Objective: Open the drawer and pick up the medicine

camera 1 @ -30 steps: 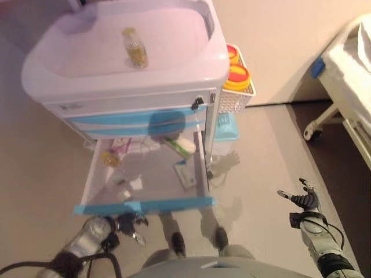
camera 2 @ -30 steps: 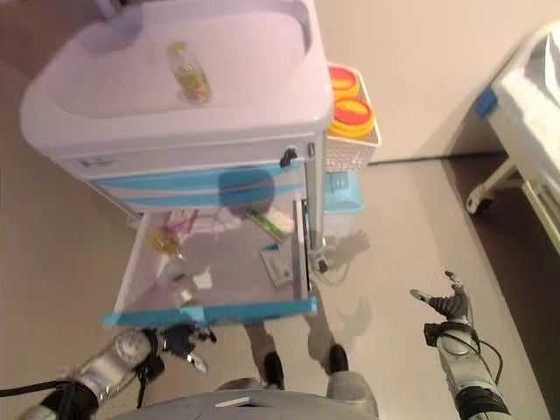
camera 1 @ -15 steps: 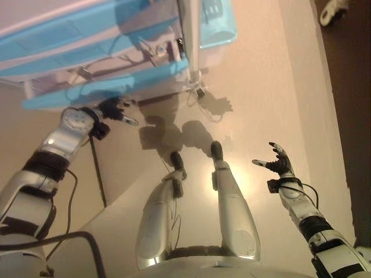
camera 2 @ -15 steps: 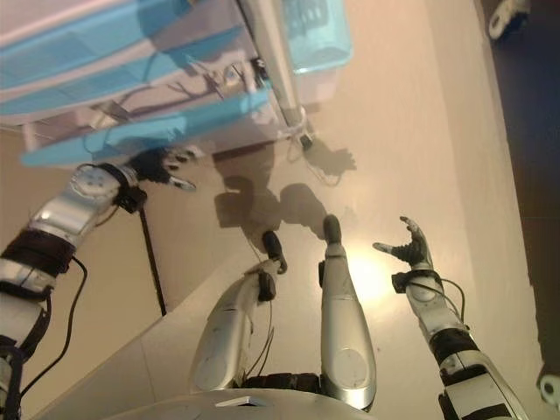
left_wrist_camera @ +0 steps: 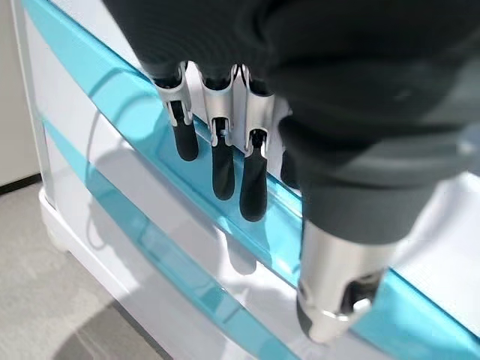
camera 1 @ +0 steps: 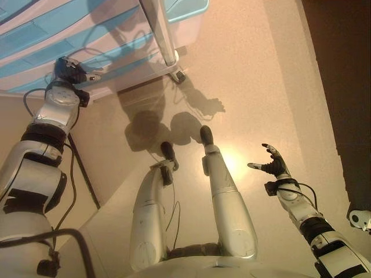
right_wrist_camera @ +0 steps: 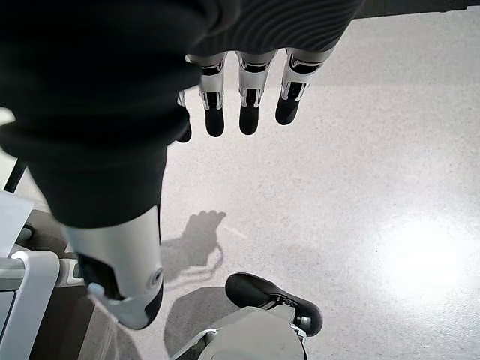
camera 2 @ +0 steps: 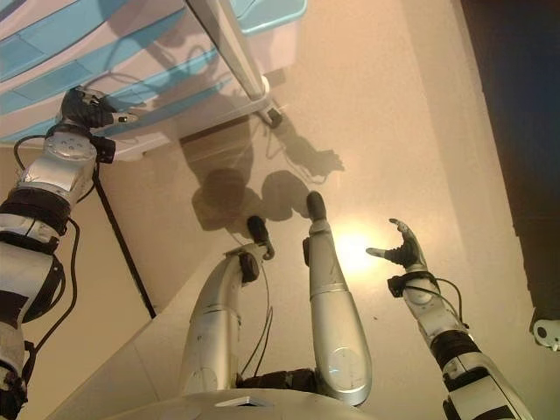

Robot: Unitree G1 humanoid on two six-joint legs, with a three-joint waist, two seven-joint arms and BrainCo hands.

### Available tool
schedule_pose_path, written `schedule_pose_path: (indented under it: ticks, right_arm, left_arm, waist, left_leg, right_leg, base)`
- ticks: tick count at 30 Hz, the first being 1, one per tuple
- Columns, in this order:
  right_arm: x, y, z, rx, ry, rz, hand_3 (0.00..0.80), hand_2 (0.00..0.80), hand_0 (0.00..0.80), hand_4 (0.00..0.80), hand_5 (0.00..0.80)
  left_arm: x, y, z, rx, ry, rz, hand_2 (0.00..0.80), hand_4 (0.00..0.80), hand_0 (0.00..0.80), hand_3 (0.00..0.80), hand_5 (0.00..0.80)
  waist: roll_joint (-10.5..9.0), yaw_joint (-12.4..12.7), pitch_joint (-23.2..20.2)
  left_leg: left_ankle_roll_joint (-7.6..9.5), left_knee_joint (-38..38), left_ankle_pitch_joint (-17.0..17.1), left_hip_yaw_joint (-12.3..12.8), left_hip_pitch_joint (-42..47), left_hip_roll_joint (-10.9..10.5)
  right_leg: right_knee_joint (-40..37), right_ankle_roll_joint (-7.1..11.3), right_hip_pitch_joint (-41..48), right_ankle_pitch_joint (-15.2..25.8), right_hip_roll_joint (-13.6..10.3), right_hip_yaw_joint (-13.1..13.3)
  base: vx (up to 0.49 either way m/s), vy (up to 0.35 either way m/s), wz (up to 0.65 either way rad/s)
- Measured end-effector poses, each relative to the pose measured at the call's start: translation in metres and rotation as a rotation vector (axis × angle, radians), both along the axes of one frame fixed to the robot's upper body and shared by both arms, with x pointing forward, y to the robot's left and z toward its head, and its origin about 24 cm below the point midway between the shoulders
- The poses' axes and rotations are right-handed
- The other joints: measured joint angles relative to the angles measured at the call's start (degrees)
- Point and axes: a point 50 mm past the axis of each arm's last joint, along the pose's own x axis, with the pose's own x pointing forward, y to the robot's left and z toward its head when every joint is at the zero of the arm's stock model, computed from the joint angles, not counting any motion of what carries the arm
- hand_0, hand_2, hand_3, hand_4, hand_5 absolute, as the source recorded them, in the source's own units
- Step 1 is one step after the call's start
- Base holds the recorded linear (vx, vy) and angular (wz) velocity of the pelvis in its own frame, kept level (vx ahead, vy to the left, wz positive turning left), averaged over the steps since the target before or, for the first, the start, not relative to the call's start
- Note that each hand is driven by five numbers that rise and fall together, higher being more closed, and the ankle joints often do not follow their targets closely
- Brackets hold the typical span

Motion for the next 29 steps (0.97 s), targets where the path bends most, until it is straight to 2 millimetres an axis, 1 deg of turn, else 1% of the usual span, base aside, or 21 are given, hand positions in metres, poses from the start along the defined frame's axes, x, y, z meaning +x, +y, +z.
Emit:
schedule_pose_path:
  ticks: [3, 6, 8, 10, 11, 12, 13, 14, 15, 16, 17, 19, 21, 23, 24, 25, 26, 27, 29]
  right_arm:
    - [0.000, 0.003, -0.002, 0.007, 0.003, 0.003, 0.000, 0.000, 0.000, 0.000, 0.000]
    - [-0.001, 0.005, -0.005, 0.010, 0.017, 0.004, 0.000, 0.000, 0.000, 0.000, 0.000]
    - [-0.003, 0.008, -0.009, 0.024, 0.031, 0.005, 0.000, 0.000, 0.000, 0.000, 0.000]
    - [-0.005, 0.011, -0.013, 0.040, 0.049, 0.021, 0.000, 0.000, 0.000, 0.000, 0.000]
    - [-0.006, 0.012, -0.015, 0.050, 0.062, 0.030, 0.000, 0.000, 0.000, 0.000, 0.000]
    - [-0.007, 0.014, -0.017, 0.069, 0.073, 0.037, 0.000, 0.000, 0.000, 0.000, 0.000]
    - [-0.010, 0.014, -0.020, 0.104, 0.086, 0.033, 0.000, 0.000, 0.000, 0.000, 0.000]
    - [-0.014, 0.013, -0.025, 0.132, 0.109, 0.030, 0.000, 0.000, 0.000, 0.000, 0.000]
    - [-0.018, 0.009, -0.029, 0.160, 0.136, 0.024, 0.000, 0.000, 0.000, 0.000, 0.000]
    - [-0.024, 0.005, -0.035, 0.196, 0.171, 0.015, 0.000, 0.000, 0.000, 0.000, 0.000]
    - [-0.032, 0.003, -0.043, 0.221, 0.207, 0.008, 0.000, 0.000, 0.000, 0.000, 0.000]
    - [-0.050, 0.000, -0.058, 0.269, 0.286, -0.013, 0.000, 0.000, 0.000, 0.000, 0.000]
    - [-0.065, 0.000, -0.070, 0.297, 0.363, -0.013, 0.000, 0.000, 0.000, 0.000, 0.000]
    - [-0.082, -0.001, -0.083, 0.334, 0.437, -0.041, 0.000, 0.000, 0.000, 0.000, 0.000]
    - [-0.091, 0.000, -0.090, 0.350, 0.476, -0.052, 0.000, 0.000, 0.000, 0.000, 0.000]
    - [-0.099, 0.002, -0.096, 0.366, 0.513, -0.060, 0.000, 0.000, 0.000, 0.000, 0.000]
    - [-0.107, 0.004, -0.101, 0.381, 0.544, -0.069, 0.000, 0.000, 0.000, 0.000, 0.000]
    - [-0.117, 0.007, -0.108, 0.391, 0.592, -0.080, 0.000, 0.000, 0.000, 0.000, 0.000]
    - [-0.134, 0.012, -0.117, 0.404, 0.664, -0.087, 0.000, 0.000, 0.000, 0.000, 0.000]
  left_arm:
    - [-0.002, -0.009, -0.004, -0.040, -0.021, -0.094, 0.000, 0.000, 0.000, 0.000, 0.000]
    - [-0.010, -0.016, -0.023, -0.087, -0.004, -0.221, 0.000, 0.000, 0.000, 0.000, 0.000]
    - [-0.020, -0.012, -0.034, -0.142, -0.017, -0.273, 0.000, 0.000, 0.000, 0.000, 0.000]
    - [-0.031, -0.006, -0.047, -0.213, -0.029, -0.306, 0.000, 0.000, 0.000, 0.000, 0.000]
    - [-0.037, -0.003, -0.056, -0.247, -0.032, -0.322, 0.000, 0.000, 0.000, 0.000, 0.000]
    - [-0.043, -0.002, -0.068, -0.283, -0.014, -0.335, 0.000, 0.000, 0.000, 0.000, 0.000]
    - [-0.050, -0.002, -0.084, -0.342, 0.000, -0.353, 0.000, 0.000, 0.000, 0.000, 0.000]
    - [-0.058, -0.005, -0.101, -0.410, 0.007, -0.370, 0.000, 0.000, 0.000, 0.000, 0.000]
    - [-0.064, -0.011, -0.119, -0.479, 0.025, -0.391, 0.000, 0.000, 0.000, 0.000, 0.000]
    - [-0.075, -0.018, -0.145, -0.553, 0.063, -0.403, 0.000, 0.000, 0.000, 0.000, 0.000]
    - [-0.087, -0.027, -0.169, -0.614, 0.112, -0.411, 0.000, 0.000, 0.000, 0.000, 0.000]
    - [-0.111, -0.037, -0.214, -0.726, 0.222, -0.395, 0.000, 0.000, 0.000, 0.000, 0.000]
    - [-0.139, -0.041, -0.250, -0.806, 0.323, -0.350, 0.000, 0.000, 0.000, 0.000, 0.000]
    - [-0.165, -0.045, -0.278, -0.875, 0.398, -0.281, 0.000, 0.000, 0.000, 0.000, 0.000]
    - [-0.175, -0.048, -0.289, -0.901, 0.427, -0.254, 0.000, 0.000, 0.000, 0.000, 0.000]
    - [-0.189, -0.051, -0.300, -0.923, 0.463, -0.220, 0.000, 0.000, 0.000, 0.000, 0.000]
    - [-0.198, -0.055, -0.310, -0.941, 0.497, -0.194, 0.000, 0.000, 0.000, 0.000, 0.000]
    - [-0.212, -0.062, -0.321, -0.957, 0.550, -0.171, 0.000, 0.000, 0.000, 0.000, 0.000]
    - [-0.229, -0.073, -0.335, -0.962, 0.634, -0.162, 0.000, 0.000, 0.000, 0.000, 0.000]
  waist:
    - [0.00, 0.6, 0.0]
    - [-0.01, 1.1, 0.0]
    - [0.00, 1.4, -0.1]
    - [0.16, 2.7, -0.1]
    - [0.23, 2.9, -0.2]
    - [0.30, 3.4, -0.2]
    - [0.54, 4.3, -0.4]
    - [0.89, 5.0, -0.6]
    - [1.44, 5.8, -1.2]
    - [2.12, 6.3, -1.7]
    - [2.63, 7.0, -2.9]
    - [3.37, 8.3, -7.5]
    - [3.52, 9.0, -11.9]
    - [3.47, 9.2, -15.8]
    - [3.34, 9.2, -18.0]
    - [3.21, 9.4, -20.1]
    - [3.07, 9.6, -21.8]
    - [3.02, 9.9, -23.0]
    - [2.58, 10.7, -25.0]
  left_leg:
    - [-0.19, -1.5, 0.5, -0.8, 1.3, -0.1]
    - [-0.54, -5.4, 1.5, -1.1, 6.3, -0.4]
    - [-1.04, -9.0, 2.4, -1.5, 10.5, -1.1]
    - [-1.53, -12.2, 3.4, -2.2, 14.2, -1.1]
    - [-1.78, -14.0, 4.0, -2.8, 16.2, -1.2]
    - [-1.68, -15.7, 5.0, -3.4, 18.1, -1.3]
    - [-1.95, -17.7, 5.6, -4.0, 20.1, -1.3]
    - [-2.12, -19.5, 6.2, -4.3, 22.1, -1.3]
    - [-2.26, -21.2, 6.9, -4.7, 23.7, -1.3]
    - [-2.46, -23.4, 7.5, -5.6, 25.9, -1.4]
    - [-2.57, -25.4, 8.0, -6.3, 27.8, -1.5]
    - [-2.75, -28.6, 8.8, -7.3, 30.0, -1.5]
    - [-2.87, -31.1, 9.2, -8.1, 32.8, -1.5]
    - [-2.87, -32.7, 9.2, -9.2, 35.8, -1.5]
    - [-2.87, -33.3, 9.2, -9.7, 36.8, -1.5]
    - [-2.94, -33.8, 9.1, -9.8, 37.4, -1.5]
    - [-2.98, -33.9, 9.0, -10.3, 37.9, -1.5]
    - [-3.00, -34.4, 9.0, -10.6, 39.1, -1.5]
    - [-3.20, -34.9, 8.8, -10.9, 40.3, -1.3]
  right_leg:
    - [-1.2, -0.27, 1.8, 0.2, -0.1, -0.9]
    - [-3.9, -0.50, 6.5, 0.4, -0.6, -1.4]
    - [-6.2, -0.49, 10.2, 0.3, -1.1, -2.1]
    - [-8.7, -0.83, 13.9, 0.6, -1.4, -3.0]
    - [-10.1, -0.98, 15.8, 0.7, -1.5, -3.8]
    - [-11.3, -1.12, 17.7, 0.8, -1.6, -4.5]
    - [-12.5, -1.25, 19.7, 0.8, -1.6, -5.4]
    - [-13.8, -1.80, 21.5, 1.1, -1.7, -6.1]
    - [-15.0, -1.89, 23.2, 1.2, -1.7, -6.8]
    - [-16.3, -1.90, 25.4, 1.2, -1.8, -7.6]
    - [-17.7, -2.04, 27.4, 1.1, -1.8, -8.4]
    - [-20.2, -2.06, 29.7, 1.0, -1.6, -9.5]
    - [-22.9, -2.02, 33.0, 1.0, -1.5, -10.8]
    - [-25.2, -1.76, 36.9, 0.8, -1.4, -11.9]
    - [-26.0, -1.57, 38.2, 0.6, -1.4, -12.3]
    - [-26.5, -1.52, 38.9, 0.4, -1.4, -12.6]
    - [-27.4, -1.51, 40.0, 0.4, -1.3, -12.9]
    - [-28.4, -1.49, 41.8, 0.4, -1.3, -13.5]
    - [-29.1, -1.29, 43.2, 0.3, -1.0, -13.8]
  base:
    - [-0.007, -0.056, 0.10]
    - [0.000, -0.072, 0.07]
    - [0.030, -0.079, 0.13]
    - [0.041, -0.088, 0.12]
    - [0.063, -0.089, 0.19]
    - [0.065, -0.081, 0.26]
    - [0.064, -0.064, 0.25]
    - [0.082, -0.066, 0.23]
    - [0.116, -0.072, 0.29]
    - [0.126, -0.071, 0.33]
    - [0.157, -0.064, 0.35]
    - [0.146, -0.042, 0.28]
    - [0.155, -0.025, 0.28]
    - [0.117, -0.030, 0.29]
    - [0.117, -0.038, 0.27]
    - [0.112, -0.042, 0.20]
    - [0.089, -0.045, 0.19]
    - [0.061, -0.046, 0.19]
    - [0.044, -0.045, 0.10]
